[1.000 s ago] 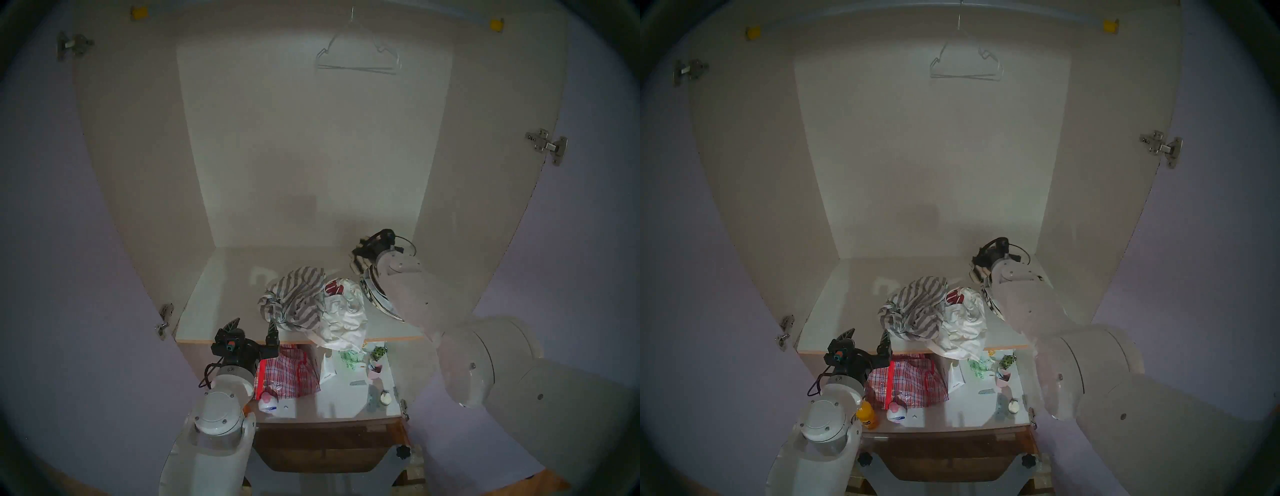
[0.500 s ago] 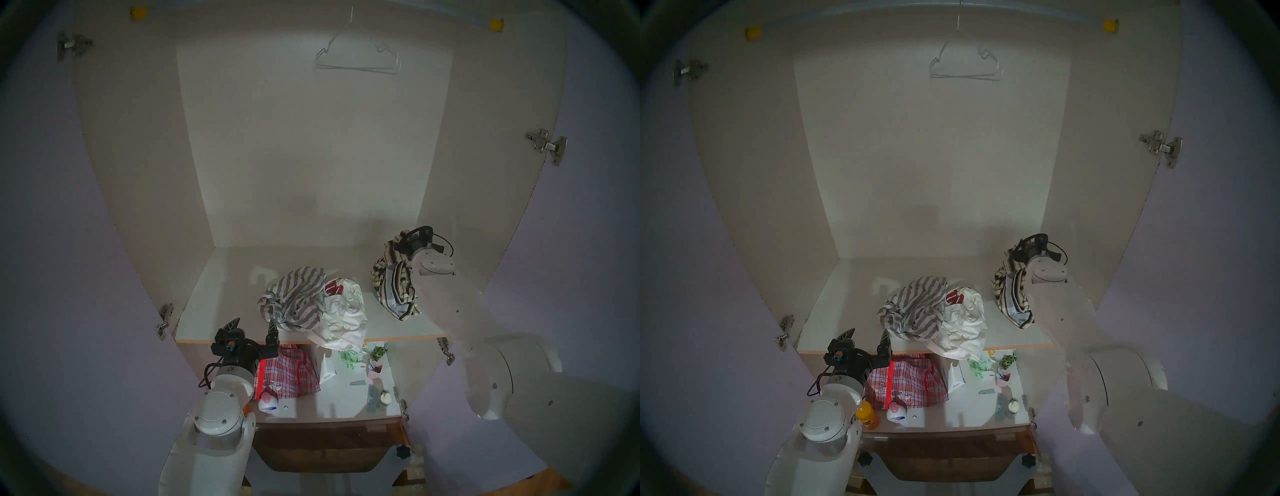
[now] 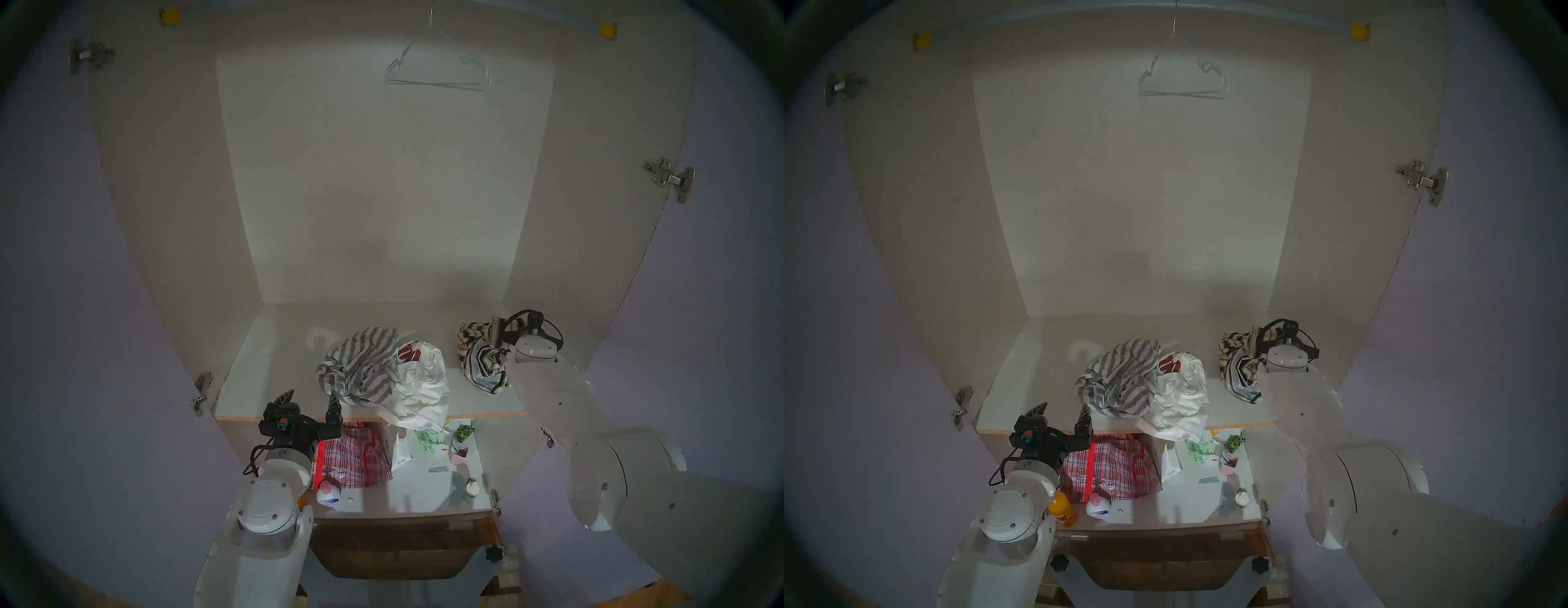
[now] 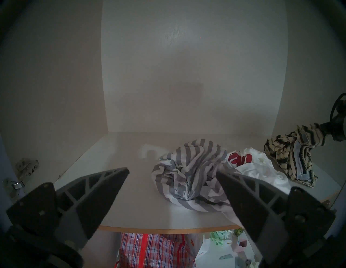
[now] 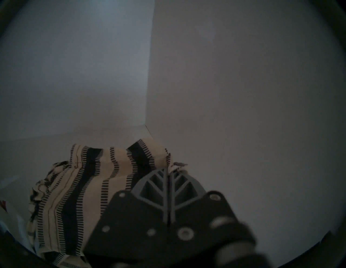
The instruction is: Sort tops into two piles: light colors and dark colors
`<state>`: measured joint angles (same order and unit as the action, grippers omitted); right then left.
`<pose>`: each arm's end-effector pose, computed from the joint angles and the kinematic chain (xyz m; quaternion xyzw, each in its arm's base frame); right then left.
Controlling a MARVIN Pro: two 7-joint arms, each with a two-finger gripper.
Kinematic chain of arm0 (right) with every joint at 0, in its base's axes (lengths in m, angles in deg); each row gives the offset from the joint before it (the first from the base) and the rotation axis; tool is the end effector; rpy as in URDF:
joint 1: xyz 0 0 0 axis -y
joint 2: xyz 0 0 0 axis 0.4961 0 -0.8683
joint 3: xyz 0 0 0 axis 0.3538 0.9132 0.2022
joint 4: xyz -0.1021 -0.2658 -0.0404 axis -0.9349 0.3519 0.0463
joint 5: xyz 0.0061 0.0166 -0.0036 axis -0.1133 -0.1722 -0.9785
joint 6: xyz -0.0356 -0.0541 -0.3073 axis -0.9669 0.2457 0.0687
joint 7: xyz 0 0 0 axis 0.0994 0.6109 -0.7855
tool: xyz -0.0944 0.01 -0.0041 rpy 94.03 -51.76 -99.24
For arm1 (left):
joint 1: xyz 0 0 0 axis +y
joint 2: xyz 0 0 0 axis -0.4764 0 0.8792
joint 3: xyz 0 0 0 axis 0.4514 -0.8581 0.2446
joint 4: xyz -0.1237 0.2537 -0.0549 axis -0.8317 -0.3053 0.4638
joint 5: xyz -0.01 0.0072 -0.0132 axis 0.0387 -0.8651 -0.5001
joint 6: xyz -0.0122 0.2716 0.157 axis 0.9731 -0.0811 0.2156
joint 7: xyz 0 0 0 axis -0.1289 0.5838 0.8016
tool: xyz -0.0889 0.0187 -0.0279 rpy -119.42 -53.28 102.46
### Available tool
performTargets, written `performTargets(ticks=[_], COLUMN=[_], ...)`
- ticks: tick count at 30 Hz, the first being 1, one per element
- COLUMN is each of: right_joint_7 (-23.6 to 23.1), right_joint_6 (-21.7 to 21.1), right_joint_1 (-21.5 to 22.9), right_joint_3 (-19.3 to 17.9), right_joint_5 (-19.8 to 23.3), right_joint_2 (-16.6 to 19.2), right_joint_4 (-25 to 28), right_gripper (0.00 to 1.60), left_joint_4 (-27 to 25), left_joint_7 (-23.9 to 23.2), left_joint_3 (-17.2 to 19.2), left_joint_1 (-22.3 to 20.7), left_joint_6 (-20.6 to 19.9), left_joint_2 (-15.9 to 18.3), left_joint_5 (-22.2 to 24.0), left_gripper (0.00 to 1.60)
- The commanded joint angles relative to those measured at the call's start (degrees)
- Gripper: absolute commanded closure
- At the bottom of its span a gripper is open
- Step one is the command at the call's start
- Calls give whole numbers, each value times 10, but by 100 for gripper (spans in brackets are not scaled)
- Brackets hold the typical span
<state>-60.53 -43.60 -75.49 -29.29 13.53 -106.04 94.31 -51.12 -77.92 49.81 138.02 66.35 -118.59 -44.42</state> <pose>0.5818 -0.1184 -0.3362 0.8044 -0.1454 0.5509 0.1685 0.3225 -0.0120 -0.3511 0.7520 0.0044 0.6591 0.0070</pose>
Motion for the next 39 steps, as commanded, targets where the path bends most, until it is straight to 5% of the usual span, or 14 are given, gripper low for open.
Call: performTargets(ticks=[1,5,6,7,9,14,20,21,23,24,29,39], right_joint_7=[-10,-72,-82,-111,-181,-247,-366,-369,-378,-380,-388,-384], right_joint_6=[0,21,25,27,50,93,151,130,123,121,64,46], right_joint_1=[43,44,44,44,35,16,-59,-84,-86,-91,-127,-134], right_joint_3=[3,23,26,29,45,72,49,39,32,29,2,-3], right_joint_5=[-3,-5,-10,-10,-14,-11,35,44,49,47,41,38], right_joint_2=[8,15,16,20,31,42,68,71,70,70,66,64], right_joint_4=[-33,-45,-45,-44,-27,16,128,175,179,186,254,270], right_gripper=[160,160,91,0,0,0,0,0,0,0,0,0], left_joint_4=[-17,-15,-15,-15,-15,-14,-16,-16,-16,-9,18,101], left_joint_7=[-2,-2,-2,-2,-1,-1,-1,-1,-19,-25,-40,-90], left_joint_3=[-1,-1,-1,-1,-1,-1,-1,-1,-10,-29,-68,-160], left_joint_1=[-5,-5,-5,-5,-6,-6,-5,-5,-7,-14,-56,-171], left_joint_6=[4,4,4,4,4,4,4,4,-9,-19,-48,-90], left_joint_2=[1,1,1,1,1,1,2,2,22,51,72,140], left_joint_5=[0,0,0,0,0,0,1,1,-11,-57,-88,-131], left_gripper=[0,0,0,0,0,0,0,0,0,0,0,0])
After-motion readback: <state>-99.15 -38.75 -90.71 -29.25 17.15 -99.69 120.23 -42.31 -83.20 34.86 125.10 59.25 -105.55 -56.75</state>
